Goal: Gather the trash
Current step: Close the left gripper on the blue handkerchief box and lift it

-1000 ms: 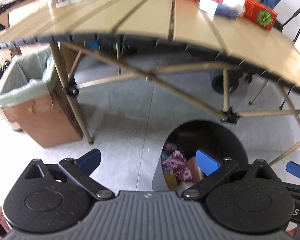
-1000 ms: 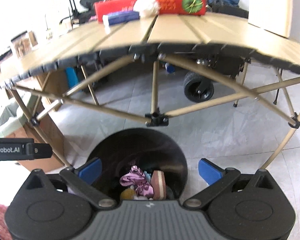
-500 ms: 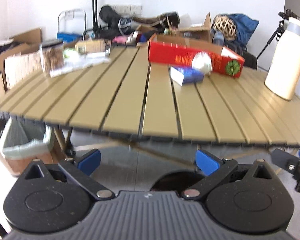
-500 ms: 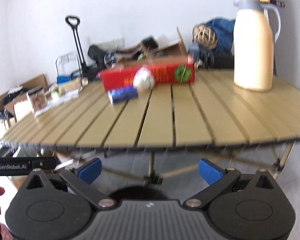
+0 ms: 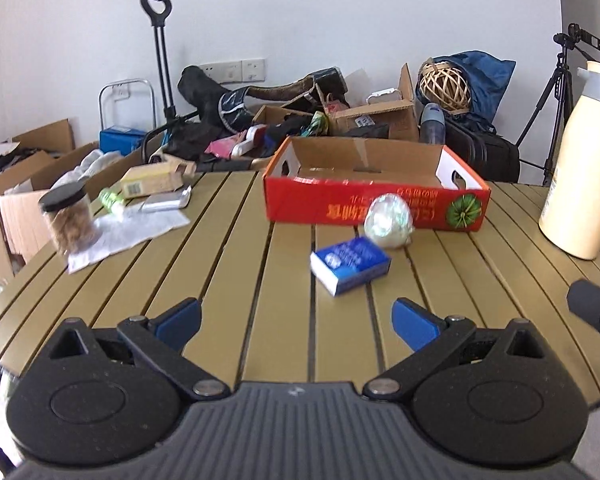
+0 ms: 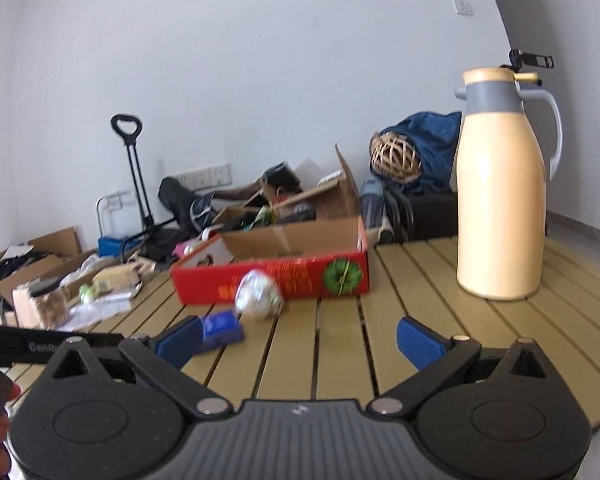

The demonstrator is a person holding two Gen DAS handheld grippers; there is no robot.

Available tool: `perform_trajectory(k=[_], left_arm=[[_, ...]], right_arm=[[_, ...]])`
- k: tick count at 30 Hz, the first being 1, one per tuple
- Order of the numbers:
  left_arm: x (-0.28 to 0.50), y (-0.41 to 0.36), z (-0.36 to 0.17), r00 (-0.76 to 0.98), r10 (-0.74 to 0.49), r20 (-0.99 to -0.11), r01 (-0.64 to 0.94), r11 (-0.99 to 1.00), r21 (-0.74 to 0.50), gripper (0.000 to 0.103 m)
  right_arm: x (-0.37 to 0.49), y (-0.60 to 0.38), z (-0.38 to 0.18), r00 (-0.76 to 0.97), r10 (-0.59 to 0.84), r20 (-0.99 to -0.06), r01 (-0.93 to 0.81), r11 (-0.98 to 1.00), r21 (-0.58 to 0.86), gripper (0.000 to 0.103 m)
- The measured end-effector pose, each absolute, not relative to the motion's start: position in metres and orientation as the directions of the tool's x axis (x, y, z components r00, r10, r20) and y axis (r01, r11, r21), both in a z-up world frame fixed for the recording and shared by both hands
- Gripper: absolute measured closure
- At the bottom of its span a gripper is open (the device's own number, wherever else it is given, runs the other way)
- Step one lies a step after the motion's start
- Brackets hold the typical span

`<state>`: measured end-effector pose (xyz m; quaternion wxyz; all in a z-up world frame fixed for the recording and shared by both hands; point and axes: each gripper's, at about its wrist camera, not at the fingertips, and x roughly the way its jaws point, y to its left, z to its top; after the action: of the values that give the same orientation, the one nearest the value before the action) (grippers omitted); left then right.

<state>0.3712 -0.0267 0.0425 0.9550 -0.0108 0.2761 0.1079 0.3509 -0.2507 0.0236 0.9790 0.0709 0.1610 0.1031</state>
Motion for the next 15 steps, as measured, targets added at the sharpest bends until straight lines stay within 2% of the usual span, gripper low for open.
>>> perform_trajectory(k=[7, 15], left_arm=[[0.420, -0.035, 0.042, 0.816, 0.206, -0.540, -0.214, 0.976, 0.048, 0.000], [0.479, -0.036, 0.020, 0.786, 0.190, -0.588, -0.223, 0.975, 0.018, 0.000]], right_arm=[[0.395, -0.264, 0.035, 0.948, 0.187, -0.259, -0.146, 0.975, 0.169, 0.000], [0.443, -0.275, 0.030, 0.951, 0.161, -0.264, -0.111, 0.975, 0.193, 0.000]])
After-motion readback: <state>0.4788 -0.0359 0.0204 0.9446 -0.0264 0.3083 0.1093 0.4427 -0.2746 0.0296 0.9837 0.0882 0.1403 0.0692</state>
